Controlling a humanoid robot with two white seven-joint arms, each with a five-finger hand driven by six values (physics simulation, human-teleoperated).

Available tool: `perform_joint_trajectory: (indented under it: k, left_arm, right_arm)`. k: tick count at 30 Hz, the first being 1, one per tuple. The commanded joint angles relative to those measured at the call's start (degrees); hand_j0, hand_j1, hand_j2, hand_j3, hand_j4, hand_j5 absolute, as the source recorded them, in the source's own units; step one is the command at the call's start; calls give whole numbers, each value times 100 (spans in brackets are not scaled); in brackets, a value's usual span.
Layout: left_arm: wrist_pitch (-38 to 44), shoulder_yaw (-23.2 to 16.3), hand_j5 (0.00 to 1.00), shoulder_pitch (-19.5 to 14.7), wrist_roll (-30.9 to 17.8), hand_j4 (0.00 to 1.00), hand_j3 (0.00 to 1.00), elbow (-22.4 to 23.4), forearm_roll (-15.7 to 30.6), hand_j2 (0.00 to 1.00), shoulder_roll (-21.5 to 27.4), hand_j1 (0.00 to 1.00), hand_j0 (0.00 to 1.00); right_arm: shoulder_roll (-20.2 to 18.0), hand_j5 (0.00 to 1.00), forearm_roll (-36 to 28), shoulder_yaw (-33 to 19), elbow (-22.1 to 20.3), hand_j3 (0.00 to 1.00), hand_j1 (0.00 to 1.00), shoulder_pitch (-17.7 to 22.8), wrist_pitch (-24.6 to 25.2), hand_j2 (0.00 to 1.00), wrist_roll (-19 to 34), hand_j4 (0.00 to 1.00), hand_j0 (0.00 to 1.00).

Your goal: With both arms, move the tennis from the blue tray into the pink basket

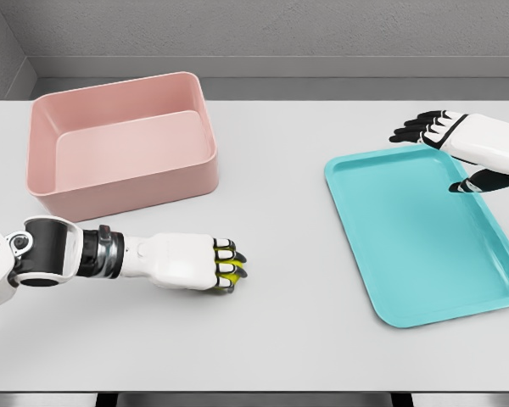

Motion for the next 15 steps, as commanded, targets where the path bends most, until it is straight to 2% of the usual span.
perform_joint_trajectory:
  k: [1,4,6,12,15]
  left_arm:
    - [-13,-12,32,0,-43,32,32,6,-15,32,7,32,32]
    - [-13,5,14,9,-35,14,14,15,126,14,33,14,14]
    - [-13,41,7,0,-17,7,7,15,302,7,42,7,7]
    - [-13,111,4,-123,9,4,4,6,363,4,-81,4,4]
    - [-13,321,4,-132,27,4,4,15,451,4,-195,4,4]
  right_arm:
    - [-7,100,-37,-4,-2,100,100,0,14,100,-3,100,100]
    - [-7,100,-37,-4,-2,100,100,0,14,100,-3,100,100]
    - [-7,100,-37,-4,-2,100,100,0,14,100,-3,100,100]
    - [-7,100,-37,5,-2,100,100,0,14,100,-3,100,100]
    - [-7,100,-37,-4,-2,100,100,0,14,100,-3,100,100]
